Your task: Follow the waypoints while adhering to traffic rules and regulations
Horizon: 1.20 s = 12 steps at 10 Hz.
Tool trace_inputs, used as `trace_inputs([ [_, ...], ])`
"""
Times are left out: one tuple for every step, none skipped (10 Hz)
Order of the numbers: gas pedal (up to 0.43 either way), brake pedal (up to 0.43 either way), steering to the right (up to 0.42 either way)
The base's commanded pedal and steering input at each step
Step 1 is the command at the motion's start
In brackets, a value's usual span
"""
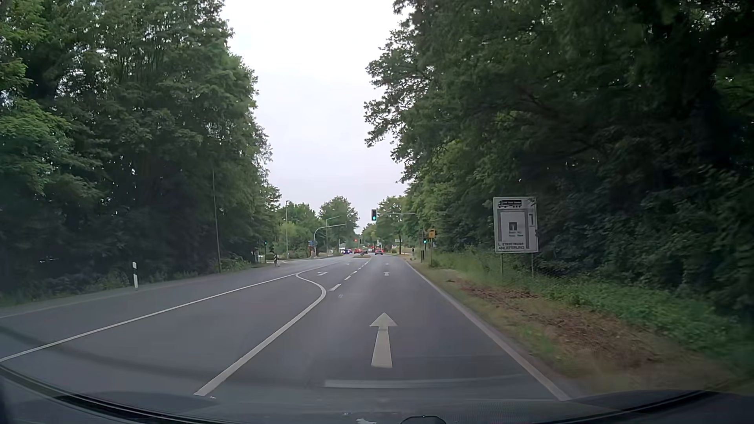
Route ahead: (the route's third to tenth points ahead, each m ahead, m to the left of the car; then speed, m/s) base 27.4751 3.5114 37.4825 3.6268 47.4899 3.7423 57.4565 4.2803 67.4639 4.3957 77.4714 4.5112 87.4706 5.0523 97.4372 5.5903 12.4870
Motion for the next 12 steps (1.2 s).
trace_inputs([
  [0.169,0.0,-0.006],
  [0.169,0.0,-0.006],
  [0.169,0.0,-0.006],
  [0.169,0.0,-0.006],
  [0.169,0.0,-0.006],
  [0.169,0.0,-0.006],
  [0.169,0.0,-0.006],
  [0.169,0.0,-0.006],
  [0.169,0.0,-0.005],
  [0.169,0.0,-0.003],
  [0.169,0.0,0.002],
  [0.169,0.0,0.002],
])
